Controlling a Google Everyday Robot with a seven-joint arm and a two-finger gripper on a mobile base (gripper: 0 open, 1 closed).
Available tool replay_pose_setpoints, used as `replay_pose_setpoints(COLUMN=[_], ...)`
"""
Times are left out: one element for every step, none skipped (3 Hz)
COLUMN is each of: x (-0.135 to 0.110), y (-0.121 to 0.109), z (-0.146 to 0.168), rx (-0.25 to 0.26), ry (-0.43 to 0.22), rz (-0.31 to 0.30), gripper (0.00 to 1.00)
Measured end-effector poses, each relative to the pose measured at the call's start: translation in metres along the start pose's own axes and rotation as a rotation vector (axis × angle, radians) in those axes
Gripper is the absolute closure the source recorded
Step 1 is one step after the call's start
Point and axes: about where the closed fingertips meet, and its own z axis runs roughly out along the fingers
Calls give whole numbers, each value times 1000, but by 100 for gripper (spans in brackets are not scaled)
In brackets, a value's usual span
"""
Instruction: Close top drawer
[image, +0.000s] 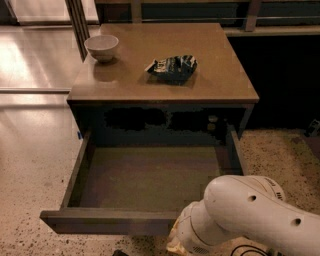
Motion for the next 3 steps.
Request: replay_pose_setpoints(x=[0, -6, -12], y=[0, -16, -27], z=[0, 4, 9], rx=[1, 26, 48], ry=[1, -8, -22], rz=[-1, -3, 5], gripper=[100, 100, 100])
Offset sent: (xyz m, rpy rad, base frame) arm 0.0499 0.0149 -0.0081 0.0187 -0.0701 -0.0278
